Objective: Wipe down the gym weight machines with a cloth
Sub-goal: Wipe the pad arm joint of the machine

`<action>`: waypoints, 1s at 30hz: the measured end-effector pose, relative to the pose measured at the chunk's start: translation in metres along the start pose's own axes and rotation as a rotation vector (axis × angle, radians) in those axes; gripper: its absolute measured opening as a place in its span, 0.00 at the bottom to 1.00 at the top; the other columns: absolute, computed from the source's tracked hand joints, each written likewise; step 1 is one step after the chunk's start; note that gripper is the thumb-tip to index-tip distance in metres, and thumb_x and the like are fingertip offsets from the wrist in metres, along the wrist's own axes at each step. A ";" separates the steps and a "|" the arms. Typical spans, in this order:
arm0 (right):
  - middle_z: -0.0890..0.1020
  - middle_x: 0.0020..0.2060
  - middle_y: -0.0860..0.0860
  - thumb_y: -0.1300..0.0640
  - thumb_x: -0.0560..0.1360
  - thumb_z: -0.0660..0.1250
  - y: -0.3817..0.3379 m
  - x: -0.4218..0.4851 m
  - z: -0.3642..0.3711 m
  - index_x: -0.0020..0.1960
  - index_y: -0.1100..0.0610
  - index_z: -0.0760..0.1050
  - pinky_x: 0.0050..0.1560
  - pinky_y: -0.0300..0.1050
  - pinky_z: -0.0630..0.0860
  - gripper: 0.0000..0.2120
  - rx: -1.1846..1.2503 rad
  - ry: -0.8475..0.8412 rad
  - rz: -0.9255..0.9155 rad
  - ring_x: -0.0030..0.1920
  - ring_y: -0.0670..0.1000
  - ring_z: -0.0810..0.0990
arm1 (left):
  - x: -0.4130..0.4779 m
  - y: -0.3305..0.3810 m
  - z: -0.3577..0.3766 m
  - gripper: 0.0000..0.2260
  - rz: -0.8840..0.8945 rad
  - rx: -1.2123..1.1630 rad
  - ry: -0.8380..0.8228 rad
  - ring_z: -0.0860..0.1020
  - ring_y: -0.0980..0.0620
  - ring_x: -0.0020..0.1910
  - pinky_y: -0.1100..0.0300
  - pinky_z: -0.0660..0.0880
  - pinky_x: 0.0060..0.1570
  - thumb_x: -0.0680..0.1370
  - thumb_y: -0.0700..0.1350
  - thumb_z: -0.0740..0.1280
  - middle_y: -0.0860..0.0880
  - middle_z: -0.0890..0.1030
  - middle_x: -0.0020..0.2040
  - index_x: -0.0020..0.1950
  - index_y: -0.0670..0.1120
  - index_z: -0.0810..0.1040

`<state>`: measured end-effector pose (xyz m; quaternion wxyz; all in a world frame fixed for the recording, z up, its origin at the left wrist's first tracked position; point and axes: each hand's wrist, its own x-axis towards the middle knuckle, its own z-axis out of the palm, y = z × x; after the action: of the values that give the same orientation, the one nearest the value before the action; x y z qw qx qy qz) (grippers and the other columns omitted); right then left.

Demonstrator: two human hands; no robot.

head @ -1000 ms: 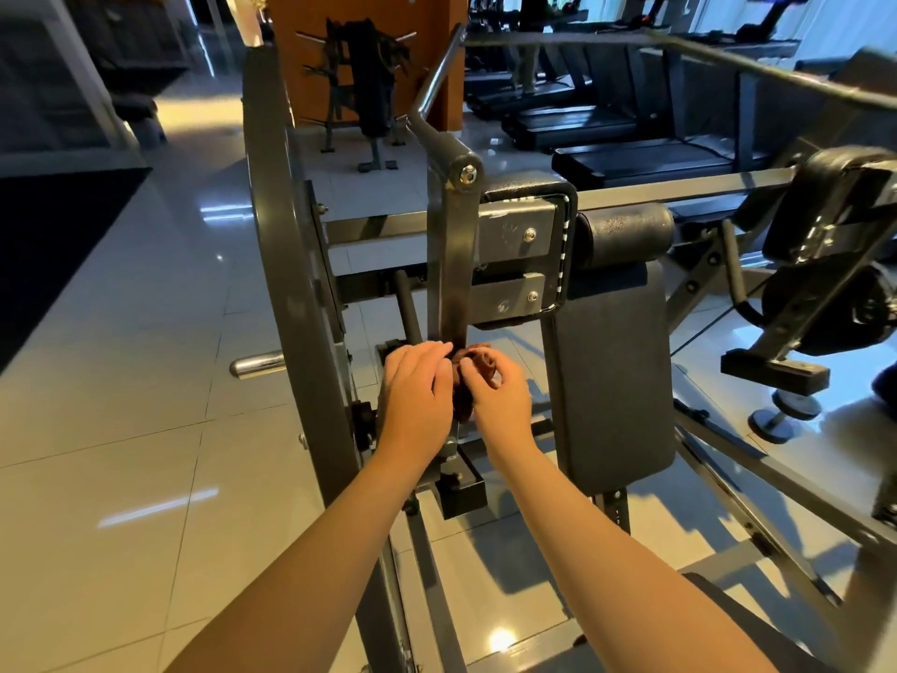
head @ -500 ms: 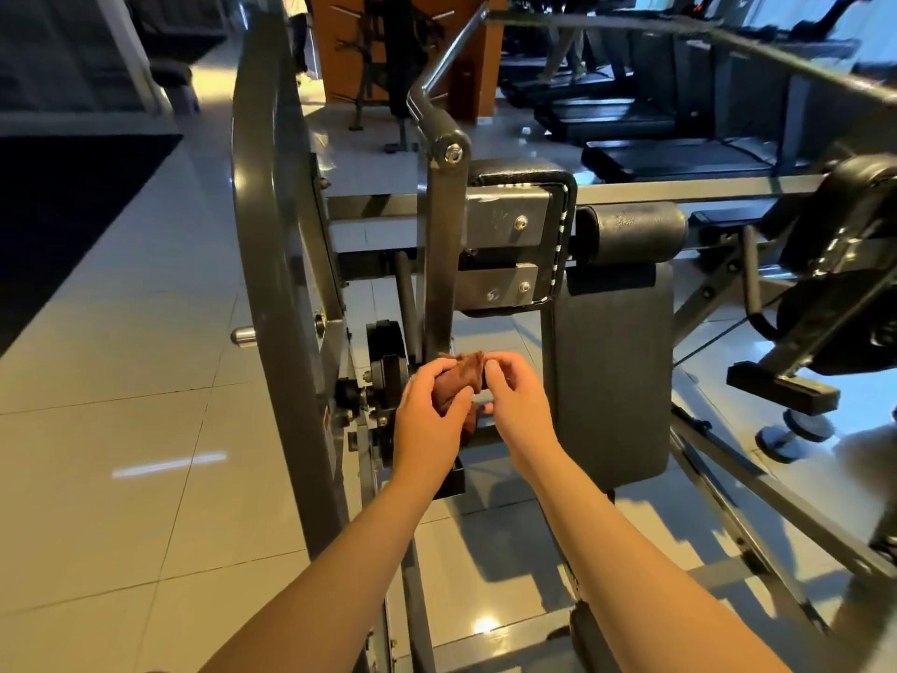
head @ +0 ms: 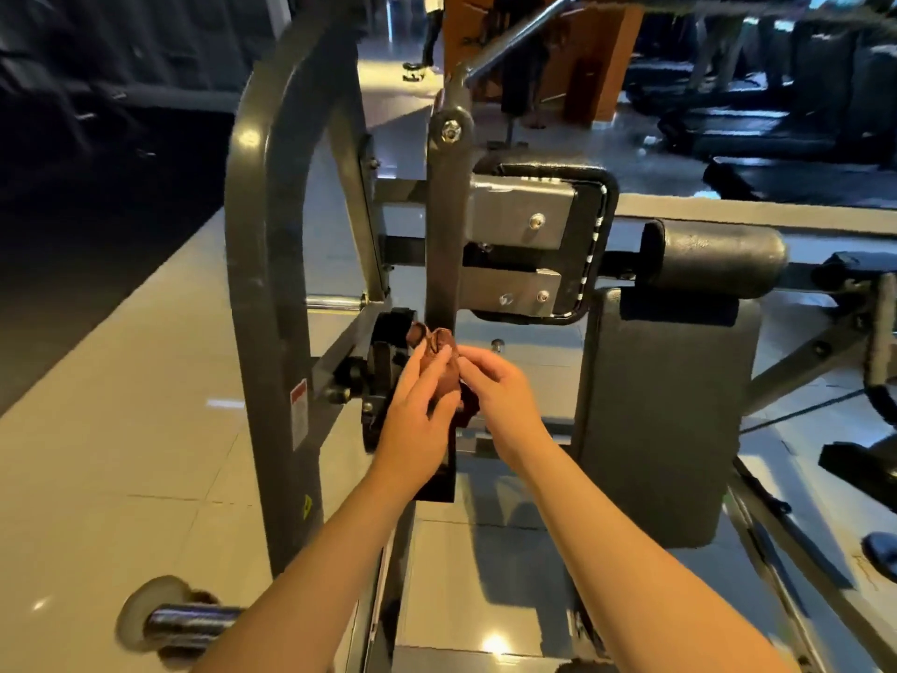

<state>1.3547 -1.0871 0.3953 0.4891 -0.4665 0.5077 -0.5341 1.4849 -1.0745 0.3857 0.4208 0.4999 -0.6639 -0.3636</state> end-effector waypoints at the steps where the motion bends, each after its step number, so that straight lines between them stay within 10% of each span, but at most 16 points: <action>1: 0.85 0.55 0.49 0.58 0.84 0.62 -0.001 0.005 -0.003 0.62 0.52 0.82 0.59 0.48 0.81 0.12 0.004 -0.026 0.001 0.58 0.49 0.83 | 0.003 0.002 0.001 0.25 -0.009 0.035 0.075 0.60 0.61 0.75 0.58 0.65 0.73 0.84 0.43 0.63 0.58 0.58 0.80 0.78 0.62 0.62; 10: 0.84 0.50 0.43 0.55 0.84 0.61 -0.005 0.041 -0.015 0.55 0.45 0.80 0.60 0.47 0.78 0.10 0.058 -0.012 -0.002 0.55 0.45 0.82 | 0.046 0.020 0.036 0.26 -0.084 0.086 0.462 0.59 0.62 0.74 0.70 0.57 0.67 0.82 0.48 0.67 0.56 0.61 0.80 0.79 0.59 0.64; 20: 0.83 0.56 0.45 0.51 0.85 0.58 0.012 0.038 -0.030 0.64 0.49 0.79 0.63 0.46 0.77 0.13 -0.037 -0.106 0.098 0.60 0.45 0.80 | 0.024 -0.010 0.061 0.25 -0.234 0.117 0.391 0.62 0.53 0.78 0.57 0.63 0.73 0.84 0.50 0.63 0.56 0.58 0.81 0.80 0.57 0.60; 24: 0.83 0.58 0.47 0.51 0.85 0.57 -0.006 0.036 -0.030 0.66 0.51 0.78 0.63 0.46 0.77 0.15 -0.021 -0.146 0.036 0.60 0.45 0.81 | 0.030 0.020 0.048 0.25 -0.087 0.147 0.412 0.56 0.60 0.77 0.76 0.56 0.66 0.85 0.46 0.59 0.56 0.54 0.82 0.82 0.56 0.56; 30: 0.85 0.51 0.46 0.50 0.86 0.55 -0.016 0.042 -0.031 0.56 0.48 0.82 0.58 0.43 0.77 0.15 -0.025 -0.213 0.025 0.55 0.42 0.82 | 0.035 0.012 0.049 0.19 -0.128 0.027 0.510 0.71 0.57 0.67 0.65 0.72 0.60 0.83 0.43 0.65 0.54 0.72 0.72 0.71 0.59 0.70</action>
<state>1.3193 -1.1262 0.4094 0.5411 -0.5205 0.4651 -0.4690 1.4306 -1.1022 0.3850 0.5440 0.6220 -0.5081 -0.2431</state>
